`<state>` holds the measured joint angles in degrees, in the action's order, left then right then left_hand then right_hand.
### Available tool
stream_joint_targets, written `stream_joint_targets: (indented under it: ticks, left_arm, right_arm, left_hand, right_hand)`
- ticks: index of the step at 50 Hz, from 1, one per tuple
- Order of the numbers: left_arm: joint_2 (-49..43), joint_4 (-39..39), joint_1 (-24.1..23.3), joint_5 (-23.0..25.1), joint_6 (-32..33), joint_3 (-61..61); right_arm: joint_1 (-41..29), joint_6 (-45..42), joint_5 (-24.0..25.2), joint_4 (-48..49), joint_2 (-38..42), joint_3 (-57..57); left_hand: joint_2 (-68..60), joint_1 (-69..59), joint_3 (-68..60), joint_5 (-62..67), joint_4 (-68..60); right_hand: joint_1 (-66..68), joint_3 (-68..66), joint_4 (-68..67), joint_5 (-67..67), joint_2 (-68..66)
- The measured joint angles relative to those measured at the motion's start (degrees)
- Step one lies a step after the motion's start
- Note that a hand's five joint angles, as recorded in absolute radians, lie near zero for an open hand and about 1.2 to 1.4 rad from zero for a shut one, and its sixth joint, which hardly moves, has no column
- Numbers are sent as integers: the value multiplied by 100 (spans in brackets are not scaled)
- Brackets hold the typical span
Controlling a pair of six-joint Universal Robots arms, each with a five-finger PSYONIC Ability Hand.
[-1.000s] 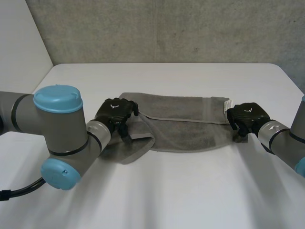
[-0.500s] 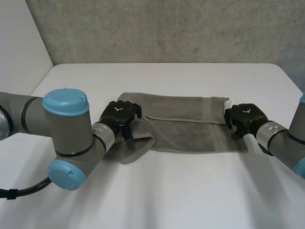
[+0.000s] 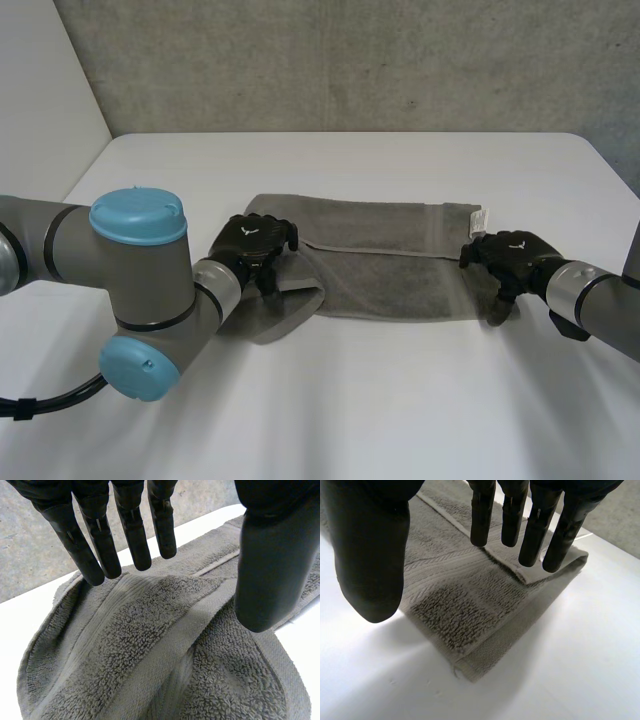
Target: Fold the towel.
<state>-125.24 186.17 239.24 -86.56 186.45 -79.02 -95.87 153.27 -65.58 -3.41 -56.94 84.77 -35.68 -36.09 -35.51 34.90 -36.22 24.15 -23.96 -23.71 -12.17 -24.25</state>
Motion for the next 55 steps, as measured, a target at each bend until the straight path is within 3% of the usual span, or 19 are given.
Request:
stream_joint_targets:
  ticks: [21,50,52,55]
  left_arm:
    - [-80,6,-2,25,-3,-17]
    - [-140,7,-7,25,-12,-17]
    - [-140,7,-5,25,-12,-17]
    - [-139,7,-2,25,-12,-17]
  right_arm:
    - [27,-129,3,599,538,-98]
    - [10,-117,-91,1043,686,-391]
    - [6,-113,-114,1050,686,-408]
    - [-15,-104,-133,1059,686,-423]
  left_hand:
    - [0,0,0,0,0]
    - [0,0,0,0,0]
    - [0,0,0,0,0]
    - [0,0,0,0,0]
  right_hand:
    - [710,-706,-475,-928,-646]
    - [1484,-1521,-475,-1683,-1394]
    - [1621,-1680,-475,-1824,-1578]
    - [3012,-3022,-475,-3119,-3038]
